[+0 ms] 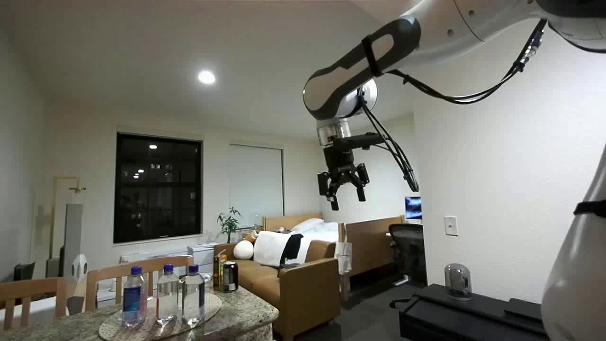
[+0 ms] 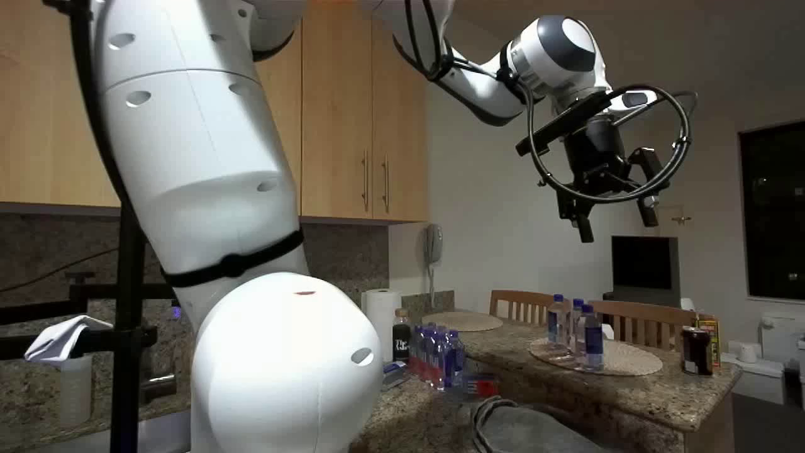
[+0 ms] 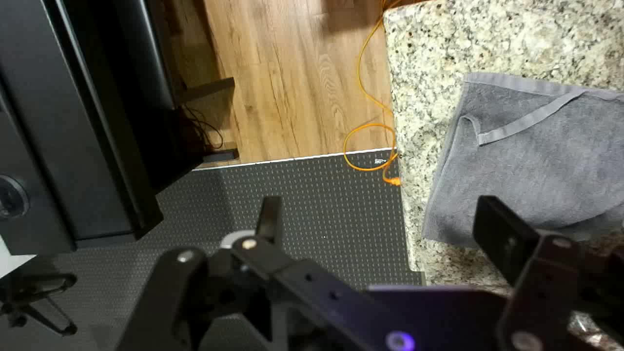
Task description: Move the towel to the left
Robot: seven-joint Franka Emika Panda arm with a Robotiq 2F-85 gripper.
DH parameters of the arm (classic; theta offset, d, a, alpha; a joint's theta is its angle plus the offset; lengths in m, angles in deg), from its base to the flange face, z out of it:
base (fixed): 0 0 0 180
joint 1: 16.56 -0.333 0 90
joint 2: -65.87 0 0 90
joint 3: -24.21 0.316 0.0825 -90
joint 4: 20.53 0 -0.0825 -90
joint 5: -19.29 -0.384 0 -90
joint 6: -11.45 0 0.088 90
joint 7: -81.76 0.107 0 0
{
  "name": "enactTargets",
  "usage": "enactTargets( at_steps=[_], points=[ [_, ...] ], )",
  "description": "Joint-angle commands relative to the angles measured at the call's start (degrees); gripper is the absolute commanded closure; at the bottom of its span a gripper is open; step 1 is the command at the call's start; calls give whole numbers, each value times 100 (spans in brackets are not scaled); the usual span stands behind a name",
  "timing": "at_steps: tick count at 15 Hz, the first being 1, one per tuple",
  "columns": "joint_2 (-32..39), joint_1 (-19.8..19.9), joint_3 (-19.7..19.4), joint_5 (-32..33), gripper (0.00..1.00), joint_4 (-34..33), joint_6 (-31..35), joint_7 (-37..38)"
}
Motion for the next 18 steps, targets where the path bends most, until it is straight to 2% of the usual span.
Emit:
enactTargets(
  at_steps=[1, 7, 13, 15, 18],
  points=[
    [6, -106, -90, 28, 0, -16, -20, 23],
    [6, -106, -90, 28, 0, -16, -20, 23],
    [767, -106, -227, -37, 0, -521, 311, -94],
    [1031, -123, -312, -227, 0, -608, 688, -85],
    [1551, -188, -404, -566, 0, -862, 951, -492]
  ],
)
